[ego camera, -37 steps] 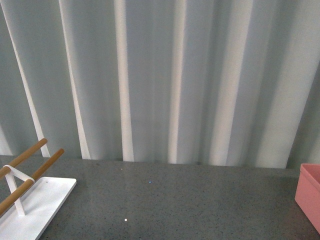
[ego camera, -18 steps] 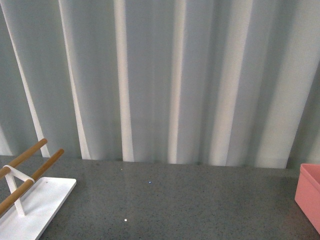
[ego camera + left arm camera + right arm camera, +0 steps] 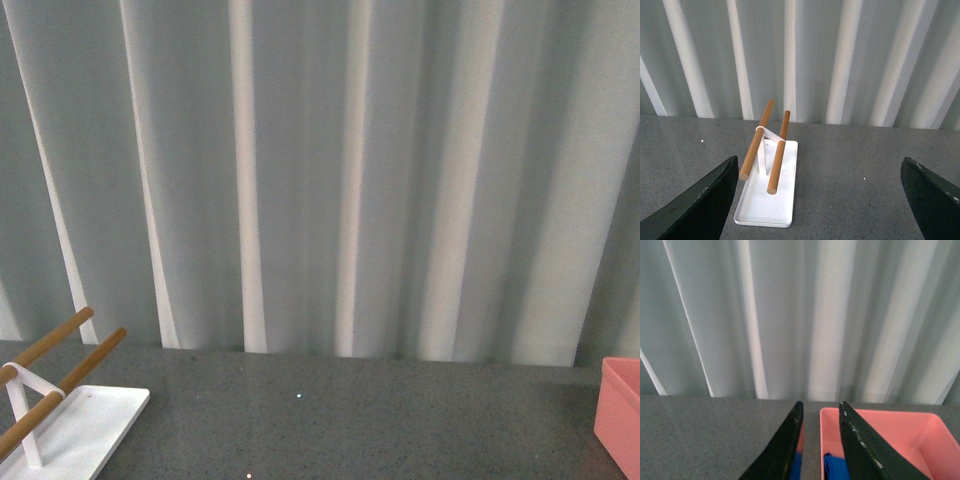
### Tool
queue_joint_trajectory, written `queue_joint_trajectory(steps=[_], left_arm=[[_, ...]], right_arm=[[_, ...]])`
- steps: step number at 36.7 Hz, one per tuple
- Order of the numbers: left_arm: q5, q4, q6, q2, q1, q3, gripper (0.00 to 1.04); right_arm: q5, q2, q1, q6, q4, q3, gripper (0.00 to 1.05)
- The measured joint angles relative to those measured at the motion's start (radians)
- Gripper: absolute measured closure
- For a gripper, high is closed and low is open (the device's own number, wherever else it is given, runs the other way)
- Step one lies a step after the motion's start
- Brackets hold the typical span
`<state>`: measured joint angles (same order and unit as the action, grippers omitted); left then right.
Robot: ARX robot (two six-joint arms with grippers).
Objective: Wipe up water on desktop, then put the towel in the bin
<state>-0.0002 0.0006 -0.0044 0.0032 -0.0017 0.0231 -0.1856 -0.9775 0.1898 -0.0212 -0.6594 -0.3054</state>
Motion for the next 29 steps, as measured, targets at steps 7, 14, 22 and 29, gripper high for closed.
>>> queue_joint_trajectory(steps=[7,14,22,29], left_arm=[[0.0,0.0,0.0,0.0,0.0,0.0,0.07],[0.0,0.0,0.0,0.0,0.0,0.0,0.07],[0.0,0.0,0.0,0.0,0.0,0.0,0.07],[0.0,0.0,0.0,0.0,0.0,0.0,0.07]], right_arm=[[0.047,0.096,-0.046,0.005,0.0,0.092,1.01],[0.088,0.209,-0.09,0.005,0.034,0.171,1.01],[0.176,0.348,-0.186,0.005,0.113,0.23,1.01],[0.181,0.43,-0.186,0.005,0.17,0.255,1.01]])
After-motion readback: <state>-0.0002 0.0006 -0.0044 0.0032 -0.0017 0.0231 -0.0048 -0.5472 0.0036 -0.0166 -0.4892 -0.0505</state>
